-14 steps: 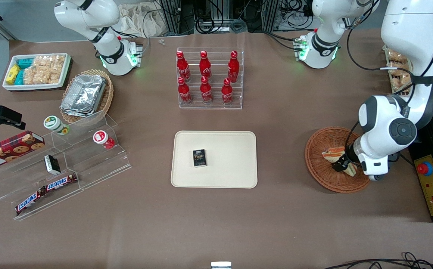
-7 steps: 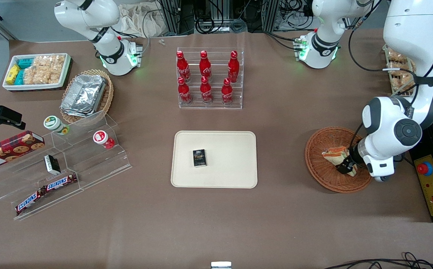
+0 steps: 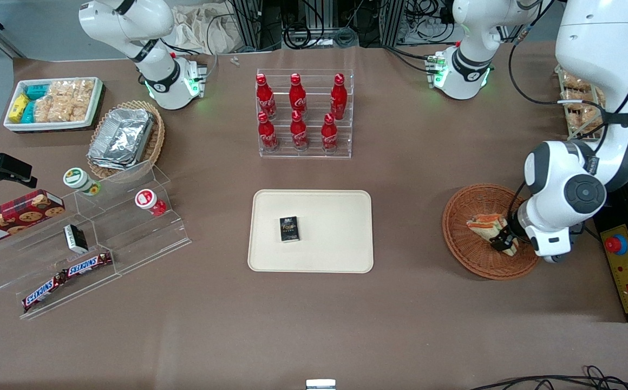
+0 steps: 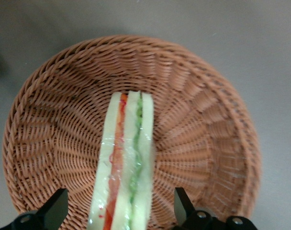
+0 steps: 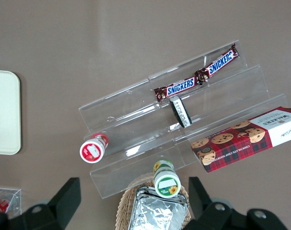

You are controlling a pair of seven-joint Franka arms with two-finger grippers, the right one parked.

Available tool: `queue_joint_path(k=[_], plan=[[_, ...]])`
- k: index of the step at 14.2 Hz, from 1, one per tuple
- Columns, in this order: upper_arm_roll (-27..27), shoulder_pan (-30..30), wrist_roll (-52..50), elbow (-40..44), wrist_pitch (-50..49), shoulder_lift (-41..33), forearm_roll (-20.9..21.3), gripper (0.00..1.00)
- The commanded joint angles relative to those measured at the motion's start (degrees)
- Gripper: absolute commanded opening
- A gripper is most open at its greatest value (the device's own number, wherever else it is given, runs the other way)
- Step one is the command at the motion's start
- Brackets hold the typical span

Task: Place sandwich from basket to tray
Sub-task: 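Lift the sandwich out of the basket with the left gripper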

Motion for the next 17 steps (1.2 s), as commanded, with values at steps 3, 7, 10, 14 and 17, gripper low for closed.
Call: queue_joint_path(k=[3, 7, 10, 14, 17], plan=[[0.1, -0.5, -4.4, -0.2, 3.4, 2.9, 1.9, 0.96], [0.0, -0.6, -9.9, 0.8, 3.7, 3.1, 2.0, 0.0], [-0.3, -0.7, -9.9, 3.9, -0.4, 1.4, 1.9, 0.0], [-2.2, -3.5, -8.6, 20.9, -18.7, 2.8, 1.6, 0.0], [-5.5, -6.6, 0.0, 33.8, -28.9, 5.4, 1.2, 0.0]])
